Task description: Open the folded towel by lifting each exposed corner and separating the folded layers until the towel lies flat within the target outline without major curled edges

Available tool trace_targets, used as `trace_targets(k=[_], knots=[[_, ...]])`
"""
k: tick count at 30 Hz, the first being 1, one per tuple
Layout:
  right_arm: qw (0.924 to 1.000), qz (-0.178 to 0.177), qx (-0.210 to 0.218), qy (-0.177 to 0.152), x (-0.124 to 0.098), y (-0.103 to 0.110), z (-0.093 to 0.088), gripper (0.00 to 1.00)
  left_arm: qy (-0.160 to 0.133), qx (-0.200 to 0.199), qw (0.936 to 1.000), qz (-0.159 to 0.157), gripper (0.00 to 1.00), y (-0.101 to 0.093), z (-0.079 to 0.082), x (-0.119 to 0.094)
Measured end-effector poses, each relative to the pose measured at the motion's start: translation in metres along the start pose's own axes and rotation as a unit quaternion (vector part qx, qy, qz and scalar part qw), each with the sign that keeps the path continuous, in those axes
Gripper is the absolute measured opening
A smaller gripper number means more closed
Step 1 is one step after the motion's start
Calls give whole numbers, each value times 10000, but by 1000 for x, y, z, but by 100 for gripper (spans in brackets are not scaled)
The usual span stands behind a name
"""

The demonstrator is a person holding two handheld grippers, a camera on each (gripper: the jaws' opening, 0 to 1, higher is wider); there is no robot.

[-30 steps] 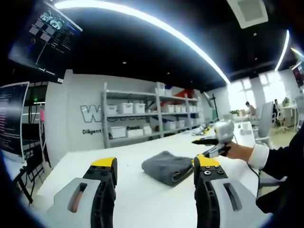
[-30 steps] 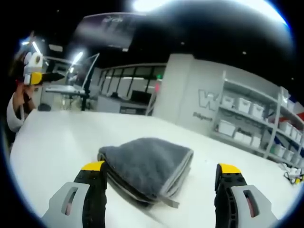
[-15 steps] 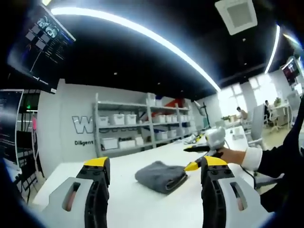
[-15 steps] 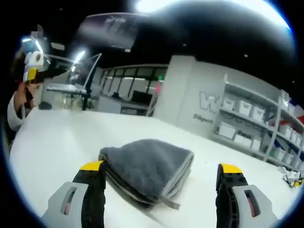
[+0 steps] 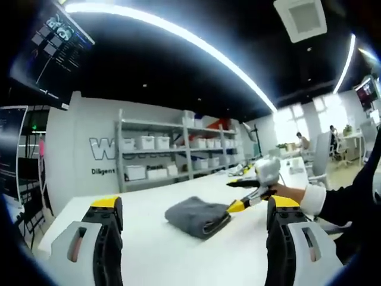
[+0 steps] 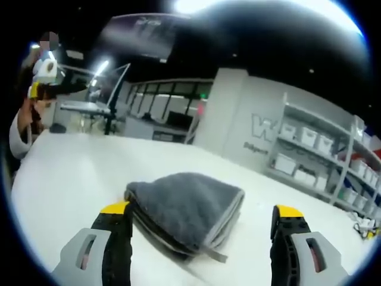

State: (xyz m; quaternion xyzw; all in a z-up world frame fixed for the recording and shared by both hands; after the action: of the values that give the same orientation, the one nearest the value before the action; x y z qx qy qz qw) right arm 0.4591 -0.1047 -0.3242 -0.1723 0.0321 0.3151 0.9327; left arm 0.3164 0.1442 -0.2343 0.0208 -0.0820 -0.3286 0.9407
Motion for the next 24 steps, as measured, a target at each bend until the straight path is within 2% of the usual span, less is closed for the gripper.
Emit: trace_targets(k=[6,9,24], knots=[[9993,-79,-263,236,4,-1,-7,95,154,-56,9998,-60,100,-5,-4,-1],[9989,-99,-335,324,5,-2,-10,95,119,-114,9998,-100,100,-7,-3,0],[9946,-321,-820,558,11,-9,-16,94,402,230,9989,-53,98,-6,-16,3]])
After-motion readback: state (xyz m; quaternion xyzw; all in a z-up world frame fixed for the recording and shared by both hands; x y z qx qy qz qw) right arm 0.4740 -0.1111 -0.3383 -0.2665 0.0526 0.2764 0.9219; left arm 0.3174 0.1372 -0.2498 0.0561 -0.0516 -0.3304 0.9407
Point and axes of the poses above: the point that each gripper's makers call its tool centre point, and the gripper's own axes: x roughly forward along the fingers, y roughly to its left, z roughly out of its top, the point moved 1 cm from there along -x, roughly backward along the fingers, and after that the axes turned 5 degrees about z, right-handed, at the moved point
